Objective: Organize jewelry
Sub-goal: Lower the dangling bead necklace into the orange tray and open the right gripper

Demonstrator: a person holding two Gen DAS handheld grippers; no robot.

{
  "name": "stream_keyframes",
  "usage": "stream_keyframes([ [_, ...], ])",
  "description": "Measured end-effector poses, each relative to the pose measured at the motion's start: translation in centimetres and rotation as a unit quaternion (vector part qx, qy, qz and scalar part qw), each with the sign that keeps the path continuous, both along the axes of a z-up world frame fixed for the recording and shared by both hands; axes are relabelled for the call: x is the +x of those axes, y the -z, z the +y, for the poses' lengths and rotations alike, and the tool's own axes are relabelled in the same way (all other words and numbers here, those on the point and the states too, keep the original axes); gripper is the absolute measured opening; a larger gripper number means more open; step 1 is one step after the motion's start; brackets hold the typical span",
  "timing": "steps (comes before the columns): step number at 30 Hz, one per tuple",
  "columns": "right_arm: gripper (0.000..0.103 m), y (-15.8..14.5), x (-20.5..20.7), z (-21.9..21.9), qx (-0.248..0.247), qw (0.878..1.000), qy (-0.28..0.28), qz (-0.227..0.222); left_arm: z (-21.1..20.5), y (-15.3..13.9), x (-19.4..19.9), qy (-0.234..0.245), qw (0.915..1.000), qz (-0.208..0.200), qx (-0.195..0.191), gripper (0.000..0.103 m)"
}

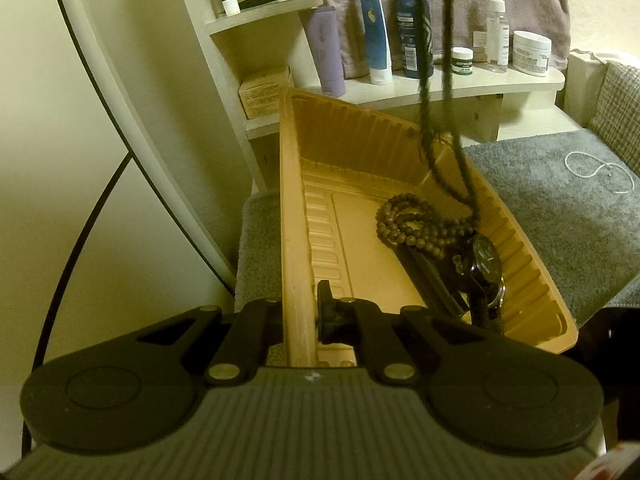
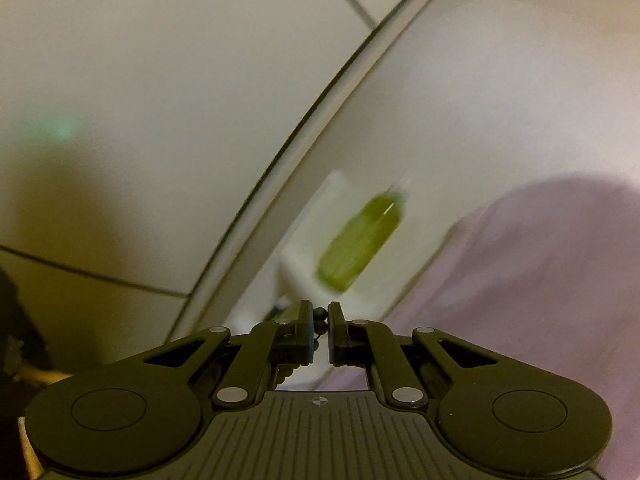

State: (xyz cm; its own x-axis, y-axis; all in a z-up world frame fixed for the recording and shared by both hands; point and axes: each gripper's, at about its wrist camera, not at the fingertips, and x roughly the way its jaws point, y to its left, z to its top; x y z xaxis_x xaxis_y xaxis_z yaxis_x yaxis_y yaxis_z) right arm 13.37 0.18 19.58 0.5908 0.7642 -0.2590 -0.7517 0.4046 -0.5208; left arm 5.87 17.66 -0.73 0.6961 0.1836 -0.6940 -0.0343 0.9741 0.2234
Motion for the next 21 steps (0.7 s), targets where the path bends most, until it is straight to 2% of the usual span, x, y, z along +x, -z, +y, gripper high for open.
stream_keyframes([
  [10, 0.006, 6.3, 3.4, 2.2, -0.025, 0.993, -0.001, 0.117, 0.0, 0.1, 0.0, -0.002, 1.0000, 0.000, 0.000, 0.005],
  [14, 0.006, 9.3, 4.3, 2.5, -0.045, 0.985, 0.010, 0.166, -0.1, 0.1, 0.1, -0.002, 1.0000, 0.001, 0.000, 0.005],
  [21, 0.007, 14.6, 4.6, 3.2, -0.077, 0.971, 0.021, 0.223, 0.0, 0.1, 0.1, -0.004, 1.0000, 0.001, 0.000, 0.004],
])
